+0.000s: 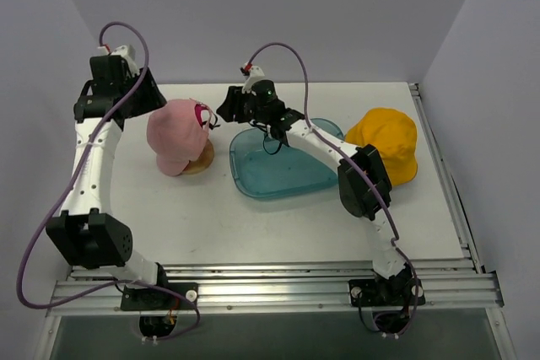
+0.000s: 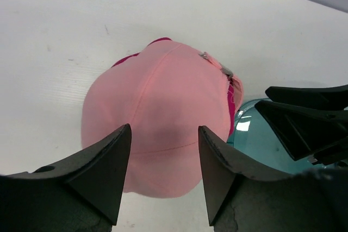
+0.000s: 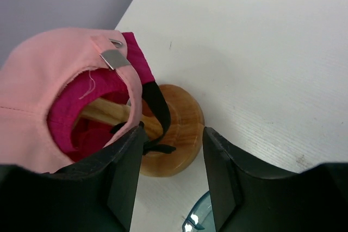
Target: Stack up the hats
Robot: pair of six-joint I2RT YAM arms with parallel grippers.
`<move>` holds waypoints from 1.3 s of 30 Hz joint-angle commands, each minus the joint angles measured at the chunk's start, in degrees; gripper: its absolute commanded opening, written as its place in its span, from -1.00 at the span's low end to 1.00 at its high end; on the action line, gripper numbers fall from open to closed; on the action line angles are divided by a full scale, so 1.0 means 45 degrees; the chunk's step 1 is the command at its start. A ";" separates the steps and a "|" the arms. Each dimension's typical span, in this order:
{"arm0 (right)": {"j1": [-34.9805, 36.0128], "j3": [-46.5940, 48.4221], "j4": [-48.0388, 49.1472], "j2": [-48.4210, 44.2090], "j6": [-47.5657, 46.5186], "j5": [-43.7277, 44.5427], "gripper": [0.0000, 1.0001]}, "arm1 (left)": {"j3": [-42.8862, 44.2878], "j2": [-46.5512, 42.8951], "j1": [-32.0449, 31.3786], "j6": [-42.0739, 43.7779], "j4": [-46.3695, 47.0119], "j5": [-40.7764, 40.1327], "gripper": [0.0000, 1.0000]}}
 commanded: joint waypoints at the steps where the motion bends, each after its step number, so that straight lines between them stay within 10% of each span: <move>1: 0.0120 0.0068 0.0959 -0.0850 0.0232 0.0248 -0.10 | -0.0732 -0.1275 0.0750 -0.0310 0.0271 0.0091 0.22; 29: 0.0629 0.2684 -0.0075 0.2059 0.0136 0.0483 -0.10 | -0.1458 0.0149 0.0927 -0.0837 0.1990 0.2495 0.21; 39: 0.0433 0.2627 -0.0212 0.2879 -0.0118 0.0502 -0.38 | -0.0715 0.1243 0.0849 -0.0779 0.2030 0.2378 0.20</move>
